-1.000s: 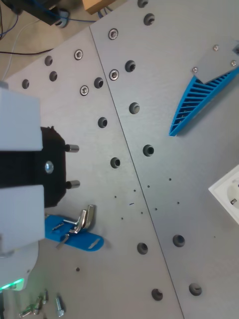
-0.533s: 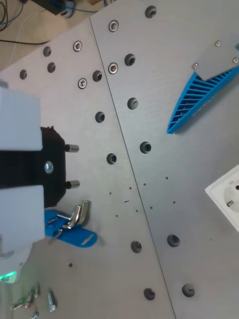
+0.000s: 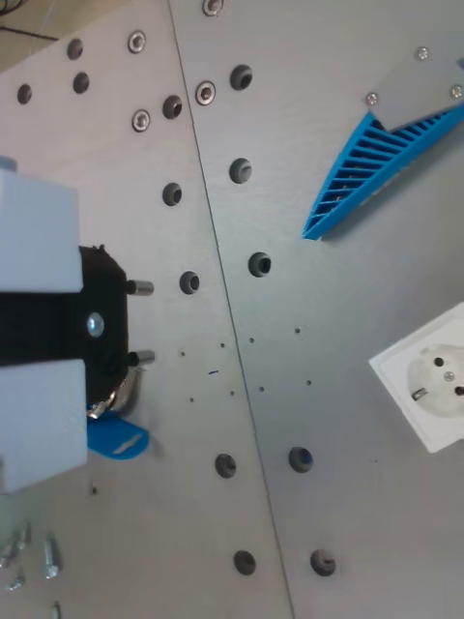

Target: Move above the white socket

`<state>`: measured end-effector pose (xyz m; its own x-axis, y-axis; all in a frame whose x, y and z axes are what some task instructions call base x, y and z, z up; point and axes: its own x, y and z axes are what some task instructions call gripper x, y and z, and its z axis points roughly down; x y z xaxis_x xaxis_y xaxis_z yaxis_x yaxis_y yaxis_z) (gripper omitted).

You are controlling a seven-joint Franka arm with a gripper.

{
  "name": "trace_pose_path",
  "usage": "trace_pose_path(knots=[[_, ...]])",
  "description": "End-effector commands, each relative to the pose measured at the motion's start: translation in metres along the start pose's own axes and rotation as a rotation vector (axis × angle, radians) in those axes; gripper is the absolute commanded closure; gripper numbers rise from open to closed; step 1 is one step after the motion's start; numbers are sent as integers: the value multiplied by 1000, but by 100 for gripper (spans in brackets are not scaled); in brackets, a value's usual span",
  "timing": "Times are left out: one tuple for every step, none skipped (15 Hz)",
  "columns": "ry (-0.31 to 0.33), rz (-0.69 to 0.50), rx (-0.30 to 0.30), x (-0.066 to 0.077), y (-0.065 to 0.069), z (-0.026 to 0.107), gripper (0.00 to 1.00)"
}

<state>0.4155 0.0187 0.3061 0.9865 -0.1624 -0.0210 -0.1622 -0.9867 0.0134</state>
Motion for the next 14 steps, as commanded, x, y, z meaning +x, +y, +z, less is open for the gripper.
trace_pose_path(knots=[[69,-182,-1,3,7,16,100],[68,-201,-5,5,8,21,100],[66,-217,-5,6,9,26,100],[61,-238,-4,8,10,31,100],[60,-260,-6,10,11,36,100],[60,-276,-7,11,12,41,100],[60,-294,-9,12,13,45,100],[61,-309,-11,14,14,50,100],[64,-326,-11,15,15,55,100],[65,-346,-13,16,17,60,100],[68,-364,-14,18,18,65,100],[70,-384,-15,19,19,70,100],[71,-403,-17,20,20,75,100],[73,-419,-19,22,21,80,100]])
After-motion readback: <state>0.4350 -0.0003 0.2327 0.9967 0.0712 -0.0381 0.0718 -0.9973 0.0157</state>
